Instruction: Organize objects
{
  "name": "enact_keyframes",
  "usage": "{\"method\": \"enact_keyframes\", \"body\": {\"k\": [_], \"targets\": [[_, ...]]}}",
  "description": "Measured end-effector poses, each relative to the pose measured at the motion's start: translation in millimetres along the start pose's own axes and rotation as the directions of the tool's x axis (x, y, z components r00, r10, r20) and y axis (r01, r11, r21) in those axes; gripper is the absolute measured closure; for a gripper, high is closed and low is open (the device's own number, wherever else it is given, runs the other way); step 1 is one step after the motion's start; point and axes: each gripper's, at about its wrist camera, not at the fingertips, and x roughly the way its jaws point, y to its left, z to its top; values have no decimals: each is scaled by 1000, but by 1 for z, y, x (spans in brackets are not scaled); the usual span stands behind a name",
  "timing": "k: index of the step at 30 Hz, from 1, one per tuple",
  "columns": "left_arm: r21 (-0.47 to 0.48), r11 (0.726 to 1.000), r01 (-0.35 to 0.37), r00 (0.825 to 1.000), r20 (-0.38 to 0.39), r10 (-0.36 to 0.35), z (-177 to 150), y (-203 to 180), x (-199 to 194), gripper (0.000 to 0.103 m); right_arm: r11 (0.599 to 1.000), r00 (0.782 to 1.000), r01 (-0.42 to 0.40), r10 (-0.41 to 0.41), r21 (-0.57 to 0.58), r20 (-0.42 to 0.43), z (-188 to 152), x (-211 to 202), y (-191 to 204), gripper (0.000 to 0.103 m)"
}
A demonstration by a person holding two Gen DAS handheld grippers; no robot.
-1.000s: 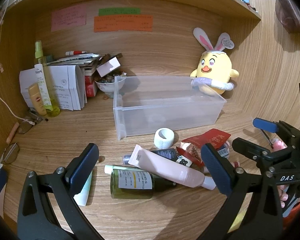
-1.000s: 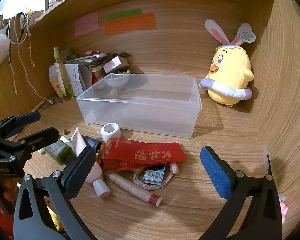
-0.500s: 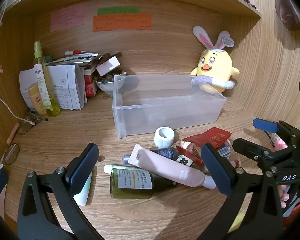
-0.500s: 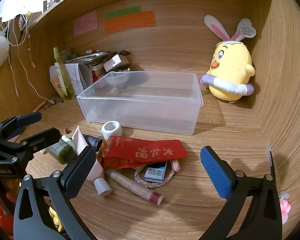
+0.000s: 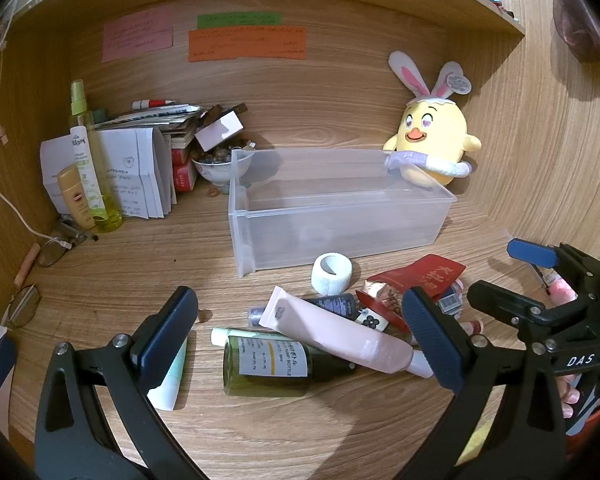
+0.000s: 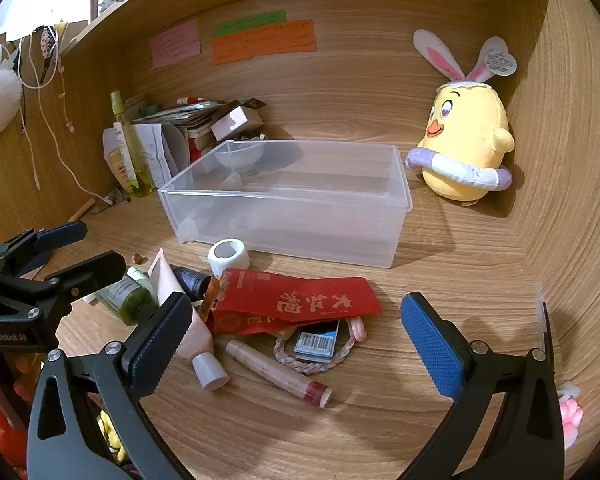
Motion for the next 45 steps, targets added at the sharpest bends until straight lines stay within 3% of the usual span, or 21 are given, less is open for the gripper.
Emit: {"method": "enact_keyframes", "body": {"k": [14, 21, 29, 38, 45], "targets": [[-6, 1000, -2, 1000, -3, 2, -2, 9, -2, 0, 1000, 1000, 0, 0, -6, -3, -1, 1, 2, 0], [-2, 999, -42, 999, 8, 42, -6, 20, -10, 0, 999, 999, 12, -13, -30, -33, -6, 6, 1, 0], [-55, 993, -105, 994, -35, 103, -20, 60, -8, 0, 999, 994, 34, -37, -33, -101, -12, 24, -7, 0], [-139, 982, -126, 987, -119, 109, -42, 104, 5, 0, 997, 989, 28, -39, -78, -145, -11, 41, -1, 0], [-122, 982, -142, 981, -148, 124, -51, 107, 14, 0, 987, 984, 28, -55, -161, -167, -9, 53, 18, 0]]}}
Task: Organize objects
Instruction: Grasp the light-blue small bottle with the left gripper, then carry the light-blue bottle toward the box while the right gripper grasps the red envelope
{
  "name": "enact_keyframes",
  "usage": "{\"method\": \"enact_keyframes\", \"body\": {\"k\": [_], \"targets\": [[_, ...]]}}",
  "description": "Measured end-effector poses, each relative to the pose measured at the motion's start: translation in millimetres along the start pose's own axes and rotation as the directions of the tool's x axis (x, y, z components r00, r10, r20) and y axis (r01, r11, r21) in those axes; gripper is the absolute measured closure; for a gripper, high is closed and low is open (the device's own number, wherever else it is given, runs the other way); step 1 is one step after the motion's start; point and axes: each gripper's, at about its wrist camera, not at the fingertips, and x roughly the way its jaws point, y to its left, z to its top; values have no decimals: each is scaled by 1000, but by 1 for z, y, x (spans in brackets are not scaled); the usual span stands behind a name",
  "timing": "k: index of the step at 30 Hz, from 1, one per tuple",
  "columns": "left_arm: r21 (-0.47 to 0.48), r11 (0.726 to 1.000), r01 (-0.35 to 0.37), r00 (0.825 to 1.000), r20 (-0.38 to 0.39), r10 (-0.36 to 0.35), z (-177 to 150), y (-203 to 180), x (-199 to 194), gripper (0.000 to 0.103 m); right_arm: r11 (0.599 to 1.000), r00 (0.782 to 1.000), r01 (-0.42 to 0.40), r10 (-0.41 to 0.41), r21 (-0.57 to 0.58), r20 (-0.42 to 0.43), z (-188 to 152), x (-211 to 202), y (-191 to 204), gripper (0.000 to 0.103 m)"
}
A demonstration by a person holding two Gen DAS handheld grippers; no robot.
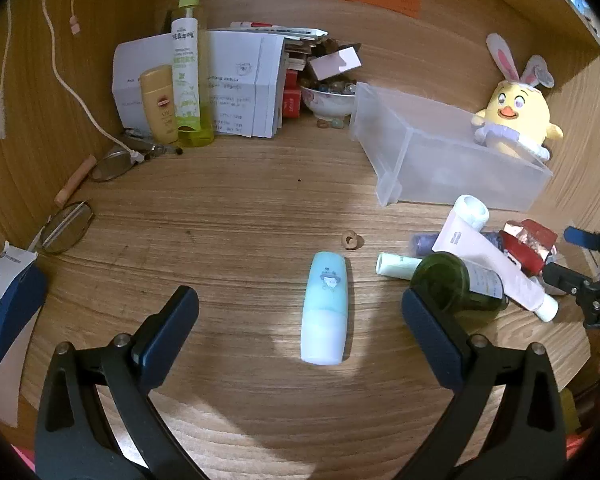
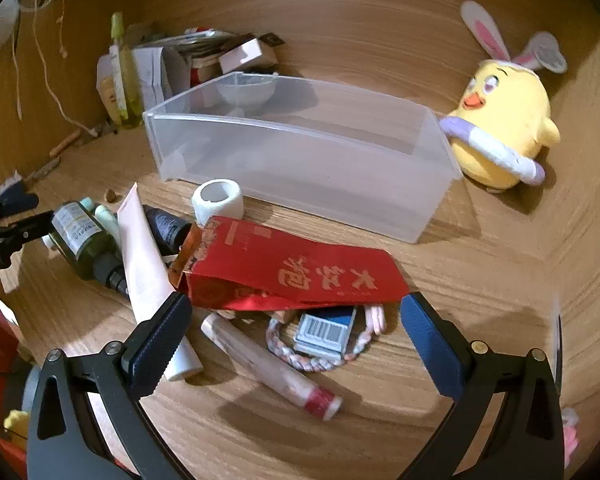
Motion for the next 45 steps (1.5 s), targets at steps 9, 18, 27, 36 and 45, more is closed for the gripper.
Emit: {"method": "enact_keyframes", "body": {"k": [9, 18, 27, 36, 45], "targets": [[34, 999, 14, 999, -49, -13, -2, -5, 13, 23, 993, 999, 24, -29, -111, -40, 1, 12, 19, 0], [56, 998, -2, 999, -47, 4, -2, -8, 19, 49, 990, 996, 48, -58, -132, -69, 15, 24, 11, 0], [112, 994, -8, 1000, -24, 11, -2, -14, 20, 78, 992, 995, -23, 11, -125, -98, 32, 37, 2, 16], [81, 997, 6, 1000, 4, -6, 7, -12, 11, 78, 994, 996, -34, 25, -103, -81, 42, 34, -3, 47], [66, 997, 47, 995, 86, -53, 27, -22, -10, 78, 992, 1000, 12, -13, -127, -2, 41, 16, -6, 62]]}}
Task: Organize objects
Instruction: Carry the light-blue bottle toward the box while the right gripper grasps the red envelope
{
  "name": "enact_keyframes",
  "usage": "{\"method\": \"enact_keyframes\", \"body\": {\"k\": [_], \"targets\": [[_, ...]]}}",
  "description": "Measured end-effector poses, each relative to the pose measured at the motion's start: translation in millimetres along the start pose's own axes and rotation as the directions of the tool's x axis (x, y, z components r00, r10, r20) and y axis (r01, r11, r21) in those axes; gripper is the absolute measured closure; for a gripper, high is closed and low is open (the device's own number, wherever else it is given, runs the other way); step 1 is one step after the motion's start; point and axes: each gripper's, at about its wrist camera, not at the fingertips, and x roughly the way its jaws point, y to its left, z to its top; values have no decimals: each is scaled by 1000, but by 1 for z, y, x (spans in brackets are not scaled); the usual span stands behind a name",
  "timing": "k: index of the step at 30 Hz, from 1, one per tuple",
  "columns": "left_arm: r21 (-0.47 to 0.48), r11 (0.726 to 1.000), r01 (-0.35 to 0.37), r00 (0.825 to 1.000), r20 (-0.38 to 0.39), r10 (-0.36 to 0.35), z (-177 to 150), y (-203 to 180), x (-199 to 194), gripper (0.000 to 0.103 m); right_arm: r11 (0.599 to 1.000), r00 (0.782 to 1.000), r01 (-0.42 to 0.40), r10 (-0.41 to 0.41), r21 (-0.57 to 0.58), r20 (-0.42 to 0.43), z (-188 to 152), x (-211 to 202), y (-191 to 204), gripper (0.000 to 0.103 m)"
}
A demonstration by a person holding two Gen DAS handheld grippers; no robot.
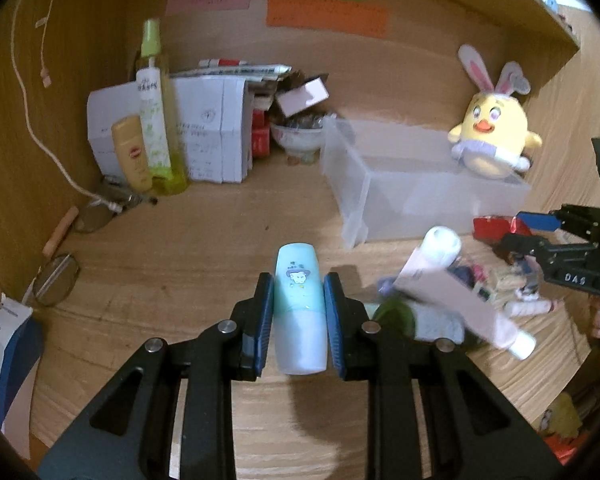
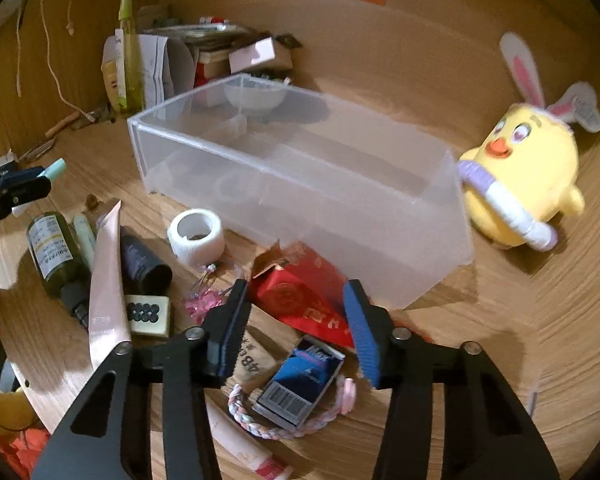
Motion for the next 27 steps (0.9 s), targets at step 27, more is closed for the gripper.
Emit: {"method": "enact_keyframes", "body": {"k": [27], "targets": [[34, 995, 92, 992, 87, -95, 55, -38, -11, 78, 994, 987, 37, -53, 107, 152, 7, -52, -55, 80]]}}
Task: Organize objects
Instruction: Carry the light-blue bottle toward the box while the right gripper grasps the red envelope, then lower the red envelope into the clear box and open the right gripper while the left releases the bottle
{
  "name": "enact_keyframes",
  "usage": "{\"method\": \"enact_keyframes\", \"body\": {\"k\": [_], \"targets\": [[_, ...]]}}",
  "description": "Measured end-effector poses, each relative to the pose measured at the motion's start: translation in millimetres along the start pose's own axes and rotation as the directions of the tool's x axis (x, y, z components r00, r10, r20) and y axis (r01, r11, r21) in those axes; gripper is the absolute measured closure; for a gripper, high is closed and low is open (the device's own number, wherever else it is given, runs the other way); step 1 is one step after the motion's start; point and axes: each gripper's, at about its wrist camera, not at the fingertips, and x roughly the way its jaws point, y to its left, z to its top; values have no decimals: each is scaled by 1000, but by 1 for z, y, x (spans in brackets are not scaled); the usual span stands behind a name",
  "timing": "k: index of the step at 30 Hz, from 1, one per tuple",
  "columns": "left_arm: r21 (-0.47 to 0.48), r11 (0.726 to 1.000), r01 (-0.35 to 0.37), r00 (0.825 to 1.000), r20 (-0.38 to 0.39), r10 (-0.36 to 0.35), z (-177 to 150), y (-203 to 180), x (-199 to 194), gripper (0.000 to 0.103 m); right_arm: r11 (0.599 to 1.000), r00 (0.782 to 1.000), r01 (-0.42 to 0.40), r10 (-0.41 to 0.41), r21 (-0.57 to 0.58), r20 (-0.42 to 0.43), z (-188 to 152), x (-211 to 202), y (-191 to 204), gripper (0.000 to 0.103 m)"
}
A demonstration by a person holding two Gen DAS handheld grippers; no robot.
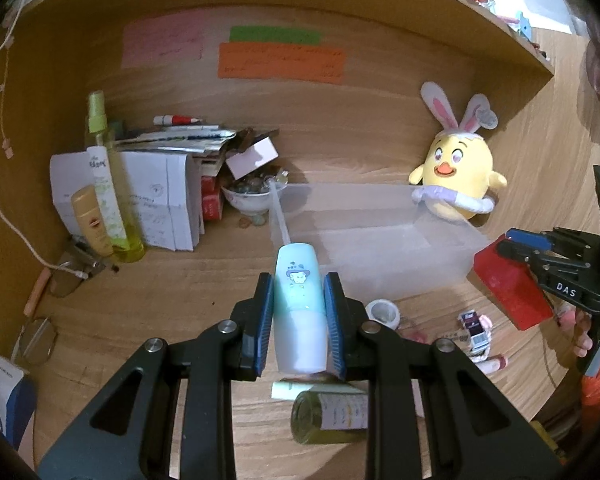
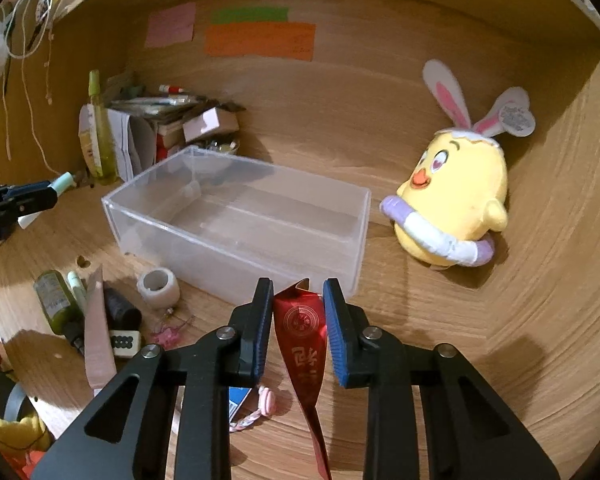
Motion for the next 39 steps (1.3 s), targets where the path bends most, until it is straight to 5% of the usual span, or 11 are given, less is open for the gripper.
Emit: {"method": "enact_keyframes", "body": {"k": [14, 39], "targets": [[4, 999, 45, 999, -9, -45, 35, -10, 21, 78, 1000, 992, 19, -19, 4, 124, 39, -28, -9, 80], [11, 998, 59, 992, -110, -57, 73, -15, 102, 78, 997, 993, 8, 2, -78, 120, 115, 53, 9, 80]]}}
